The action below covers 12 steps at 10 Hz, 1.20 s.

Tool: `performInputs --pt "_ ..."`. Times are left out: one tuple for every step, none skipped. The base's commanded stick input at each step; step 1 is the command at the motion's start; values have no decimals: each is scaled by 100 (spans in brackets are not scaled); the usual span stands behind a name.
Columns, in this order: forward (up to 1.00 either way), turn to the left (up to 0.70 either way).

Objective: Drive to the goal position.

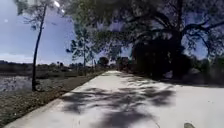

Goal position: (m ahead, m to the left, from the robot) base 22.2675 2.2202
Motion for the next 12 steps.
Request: performInputs --pt "100 0" --pt "100 0" --pt "100 0" --pt "100 0" --pt "100 0" --pt "100 0" --pt "100 0" --pt "100 0" --pt "100 0" --pt "100 0" --pt "100 0" --pt "100 0"
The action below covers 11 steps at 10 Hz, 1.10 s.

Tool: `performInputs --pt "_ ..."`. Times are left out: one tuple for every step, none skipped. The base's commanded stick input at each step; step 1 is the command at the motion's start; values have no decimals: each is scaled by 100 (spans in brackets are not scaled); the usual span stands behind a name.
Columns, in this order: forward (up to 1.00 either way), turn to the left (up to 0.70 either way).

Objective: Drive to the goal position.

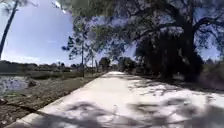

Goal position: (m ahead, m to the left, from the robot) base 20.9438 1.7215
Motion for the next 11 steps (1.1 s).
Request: performInputs --pt "100 0" --pt "100 0" --pt "100 0" --pt "100 0" --pt "100 0" --pt "100 0" --pt "100 0" --pt "100 -20" --pt "100 -37" --pt "100 -29" --pt "100 -8"
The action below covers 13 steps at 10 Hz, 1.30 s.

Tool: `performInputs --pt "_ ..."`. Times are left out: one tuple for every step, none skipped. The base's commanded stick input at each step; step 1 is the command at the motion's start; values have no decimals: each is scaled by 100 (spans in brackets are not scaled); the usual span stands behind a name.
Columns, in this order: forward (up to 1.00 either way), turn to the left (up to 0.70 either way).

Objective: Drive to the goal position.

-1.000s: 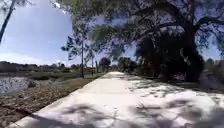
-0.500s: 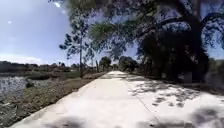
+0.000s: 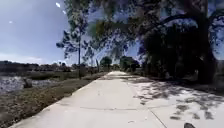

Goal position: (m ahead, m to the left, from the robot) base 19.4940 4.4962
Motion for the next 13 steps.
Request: performInputs --pt "100 0" --pt "100 0" --pt "100 0" --pt "100 0" --pt "100 0" --pt "100 0" --pt "100 0" --pt "100 0" --pt "100 0" --pt "100 0" --pt "100 0" --pt "100 0" --pt "100 0"
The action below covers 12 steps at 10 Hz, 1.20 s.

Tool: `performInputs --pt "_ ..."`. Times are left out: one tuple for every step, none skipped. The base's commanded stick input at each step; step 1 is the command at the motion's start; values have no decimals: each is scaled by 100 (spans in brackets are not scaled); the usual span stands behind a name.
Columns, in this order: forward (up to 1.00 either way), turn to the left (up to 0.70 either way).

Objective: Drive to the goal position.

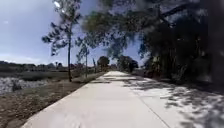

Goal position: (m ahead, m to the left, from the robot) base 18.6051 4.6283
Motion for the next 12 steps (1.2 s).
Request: performInputs --pt "100 0" --pt "100 0" --pt "100 -20" --pt "100 -26" --pt "100 0" --pt "100 0" --pt "100 0" --pt "100 0" --pt "100 0" --pt "100 0" --pt "100 0" --pt "100 0"
